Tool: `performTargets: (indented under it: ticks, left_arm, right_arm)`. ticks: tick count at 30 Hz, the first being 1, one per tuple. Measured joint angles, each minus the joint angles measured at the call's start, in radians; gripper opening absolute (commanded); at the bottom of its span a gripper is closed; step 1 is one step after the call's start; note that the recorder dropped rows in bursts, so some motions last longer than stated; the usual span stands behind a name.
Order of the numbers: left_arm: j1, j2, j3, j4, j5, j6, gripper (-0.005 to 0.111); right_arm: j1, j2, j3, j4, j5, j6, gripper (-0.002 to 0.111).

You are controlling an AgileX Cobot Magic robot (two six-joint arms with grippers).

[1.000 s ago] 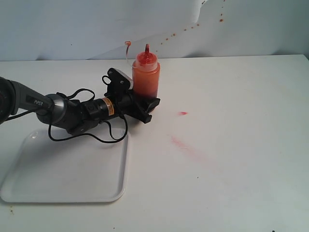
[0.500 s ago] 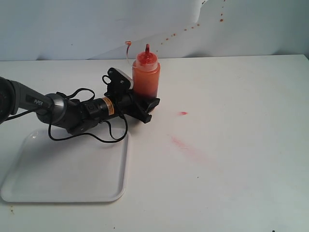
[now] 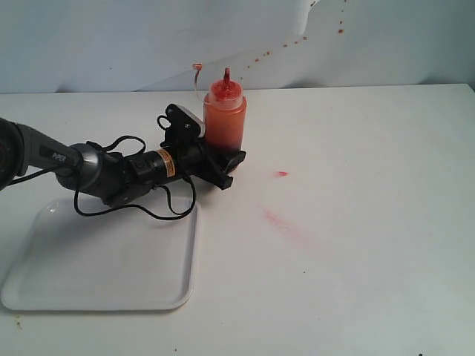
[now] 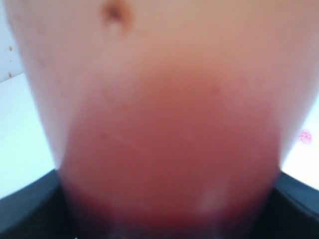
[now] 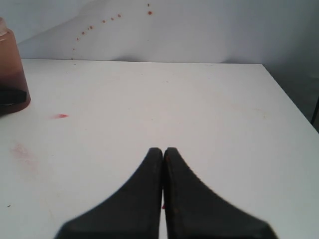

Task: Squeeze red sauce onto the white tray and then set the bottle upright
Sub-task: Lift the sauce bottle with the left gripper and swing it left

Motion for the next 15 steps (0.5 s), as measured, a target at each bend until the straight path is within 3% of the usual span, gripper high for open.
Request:
performTargets:
  ticks: [11,15]
  left_arm:
    - [0.000,0.002,0.003,0.106,-0.058,-0.079,0.000]
    - [0.017,0.002,0.035,0.150,-0.156,-0.085,0.000]
  right_arm:
    - [0.000,0.000,0.000,0.000,0.000,0.000,0.000]
    - [0.000,0.000,0.000,0.000,0.000,0.000,0.000]
